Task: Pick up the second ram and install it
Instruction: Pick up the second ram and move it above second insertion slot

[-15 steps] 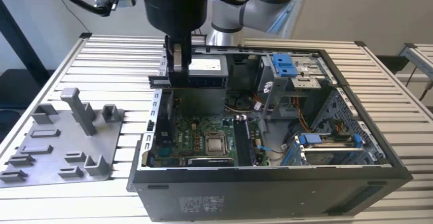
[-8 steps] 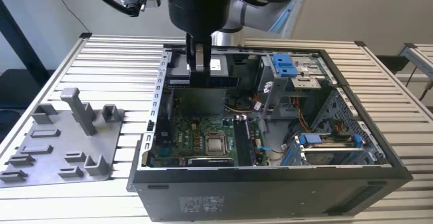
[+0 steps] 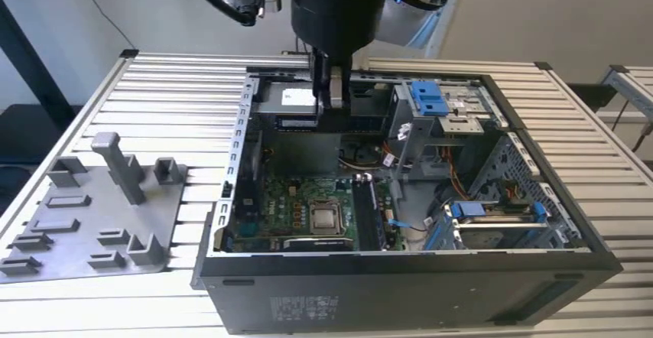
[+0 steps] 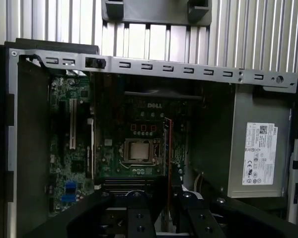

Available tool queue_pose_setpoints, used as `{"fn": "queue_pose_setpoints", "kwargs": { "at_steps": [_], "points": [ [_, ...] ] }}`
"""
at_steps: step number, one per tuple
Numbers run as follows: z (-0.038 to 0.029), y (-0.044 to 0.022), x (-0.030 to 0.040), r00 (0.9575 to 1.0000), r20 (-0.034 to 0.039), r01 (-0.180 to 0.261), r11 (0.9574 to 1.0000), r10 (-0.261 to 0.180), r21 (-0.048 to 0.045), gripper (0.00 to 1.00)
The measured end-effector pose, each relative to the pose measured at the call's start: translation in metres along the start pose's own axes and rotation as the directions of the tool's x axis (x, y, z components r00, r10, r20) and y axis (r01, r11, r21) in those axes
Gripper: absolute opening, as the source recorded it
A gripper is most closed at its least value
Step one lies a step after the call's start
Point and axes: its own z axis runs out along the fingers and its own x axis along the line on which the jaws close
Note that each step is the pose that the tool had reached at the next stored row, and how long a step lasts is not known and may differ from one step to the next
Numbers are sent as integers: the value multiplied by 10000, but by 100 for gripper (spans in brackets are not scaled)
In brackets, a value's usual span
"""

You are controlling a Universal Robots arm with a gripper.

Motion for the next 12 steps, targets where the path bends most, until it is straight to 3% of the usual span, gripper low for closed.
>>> {"fn": "queue_pose_setpoints", "kwargs": {
  "at_steps": [12],
  "points": [
    [-2, -428, 2, 10000, 0, -1, 10000, 1, -13, 17]
  ]
}}
